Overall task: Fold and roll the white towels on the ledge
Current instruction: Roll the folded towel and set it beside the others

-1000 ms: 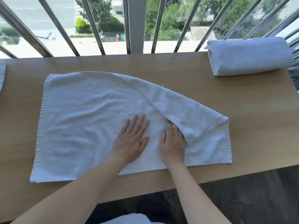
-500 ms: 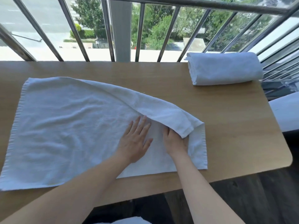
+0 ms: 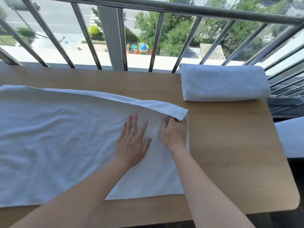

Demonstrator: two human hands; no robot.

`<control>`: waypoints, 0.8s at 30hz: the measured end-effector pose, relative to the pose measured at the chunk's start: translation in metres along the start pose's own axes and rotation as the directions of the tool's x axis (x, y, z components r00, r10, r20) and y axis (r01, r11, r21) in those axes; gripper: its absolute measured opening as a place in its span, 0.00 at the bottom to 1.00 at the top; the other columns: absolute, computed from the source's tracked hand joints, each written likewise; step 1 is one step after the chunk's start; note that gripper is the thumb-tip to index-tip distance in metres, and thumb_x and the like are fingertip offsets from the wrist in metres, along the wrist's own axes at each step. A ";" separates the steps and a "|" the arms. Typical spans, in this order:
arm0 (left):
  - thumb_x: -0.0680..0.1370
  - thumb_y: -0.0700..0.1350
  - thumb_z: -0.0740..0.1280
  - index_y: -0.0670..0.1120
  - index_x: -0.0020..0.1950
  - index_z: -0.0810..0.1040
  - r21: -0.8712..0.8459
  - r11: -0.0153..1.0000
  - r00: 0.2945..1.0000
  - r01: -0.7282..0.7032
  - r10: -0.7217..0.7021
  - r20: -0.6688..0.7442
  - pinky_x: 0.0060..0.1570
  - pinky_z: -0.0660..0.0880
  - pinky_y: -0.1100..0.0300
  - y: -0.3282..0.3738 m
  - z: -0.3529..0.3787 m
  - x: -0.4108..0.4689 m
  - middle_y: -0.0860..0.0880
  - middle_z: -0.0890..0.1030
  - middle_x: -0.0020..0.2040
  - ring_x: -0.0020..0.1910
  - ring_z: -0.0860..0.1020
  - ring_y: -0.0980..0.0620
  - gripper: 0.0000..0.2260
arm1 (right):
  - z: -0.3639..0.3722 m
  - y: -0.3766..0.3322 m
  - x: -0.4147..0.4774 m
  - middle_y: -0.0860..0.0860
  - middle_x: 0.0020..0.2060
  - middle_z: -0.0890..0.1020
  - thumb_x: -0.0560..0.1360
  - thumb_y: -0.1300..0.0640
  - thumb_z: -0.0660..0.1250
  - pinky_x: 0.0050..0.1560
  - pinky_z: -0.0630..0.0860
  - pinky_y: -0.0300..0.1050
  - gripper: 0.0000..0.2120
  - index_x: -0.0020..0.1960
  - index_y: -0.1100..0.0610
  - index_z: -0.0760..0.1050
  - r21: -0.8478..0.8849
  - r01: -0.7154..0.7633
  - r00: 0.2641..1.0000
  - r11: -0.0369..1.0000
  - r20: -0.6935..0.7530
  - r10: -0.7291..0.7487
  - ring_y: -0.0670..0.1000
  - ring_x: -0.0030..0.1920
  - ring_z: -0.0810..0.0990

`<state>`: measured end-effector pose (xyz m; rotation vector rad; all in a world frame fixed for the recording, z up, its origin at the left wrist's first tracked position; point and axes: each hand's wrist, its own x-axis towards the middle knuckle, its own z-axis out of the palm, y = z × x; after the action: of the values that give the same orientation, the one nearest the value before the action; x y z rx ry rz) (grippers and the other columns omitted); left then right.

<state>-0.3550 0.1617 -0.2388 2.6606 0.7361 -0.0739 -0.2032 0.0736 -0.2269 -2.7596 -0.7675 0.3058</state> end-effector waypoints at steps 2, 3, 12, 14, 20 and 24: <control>0.81 0.61 0.47 0.50 0.82 0.53 0.052 0.999 1.000 0.010 -0.011 0.012 0.79 0.47 0.44 0.006 0.009 0.003 0.42 0.48 0.82 0.81 0.47 0.40 0.31 | -0.002 0.007 0.008 0.62 0.70 0.72 0.82 0.53 0.59 0.74 0.56 0.57 0.19 0.66 0.64 0.74 0.029 0.004 0.999 1.000 -0.049 -0.002 0.61 0.75 0.62; 0.81 0.61 0.47 0.51 0.82 0.53 0.094 0.996 1.000 0.013 -0.015 0.017 0.79 0.47 0.44 0.007 0.013 0.003 0.42 0.48 0.82 0.81 0.47 0.41 0.31 | -0.003 0.012 0.012 0.62 0.70 0.71 0.81 0.54 0.60 0.73 0.57 0.57 0.19 0.68 0.64 0.73 0.027 0.021 0.998 0.999 -0.068 -0.019 0.61 0.75 0.63; 0.81 0.60 0.50 0.50 0.82 0.56 0.190 0.982 1.000 0.017 -0.013 -0.025 0.77 0.54 0.41 0.007 0.020 0.003 0.42 0.52 0.82 0.81 0.50 0.41 0.30 | -0.004 -0.001 0.044 0.57 0.73 0.62 0.78 0.51 0.55 0.60 0.59 0.55 0.30 0.79 0.51 0.56 -0.143 -0.029 0.998 0.989 0.048 0.037 0.59 0.65 0.63; 0.81 0.60 0.50 0.50 0.82 0.56 0.196 0.981 1.000 0.018 -0.015 -0.018 0.77 0.54 0.41 0.008 0.019 0.004 0.42 0.52 0.82 0.81 0.49 0.41 0.30 | -0.004 -0.004 0.047 0.58 0.73 0.63 0.78 0.52 0.55 0.59 0.59 0.54 0.28 0.77 0.53 0.60 -0.143 -0.067 0.997 0.987 0.028 0.071 0.59 0.65 0.63; 0.81 0.60 0.51 0.50 0.82 0.56 0.187 0.982 1.000 0.011 -0.007 -0.024 0.77 0.52 0.41 0.008 0.019 0.003 0.42 0.52 0.82 0.81 0.50 0.41 0.30 | 0.002 -0.010 0.032 0.54 0.80 0.54 0.77 0.55 0.59 0.75 0.52 0.57 0.33 0.81 0.51 0.55 -0.009 0.221 0.975 0.975 0.029 -0.221 0.59 0.77 0.55; 0.82 0.60 0.50 0.51 0.83 0.53 0.187 0.982 1.000 0.014 -0.011 -0.020 0.78 0.50 0.43 0.004 0.022 -0.003 0.44 0.50 0.83 0.82 0.47 0.42 0.30 | 0.003 -0.005 0.060 0.51 0.81 0.43 0.83 0.49 0.51 0.78 0.39 0.54 0.29 0.82 0.48 0.47 -0.024 0.154 0.978 0.988 0.148 -0.149 0.55 0.80 0.42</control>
<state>-0.3541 0.1491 -0.2576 2.8386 0.7878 -0.1274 -0.1562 0.1105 -0.2361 -2.7141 -1.0233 0.4710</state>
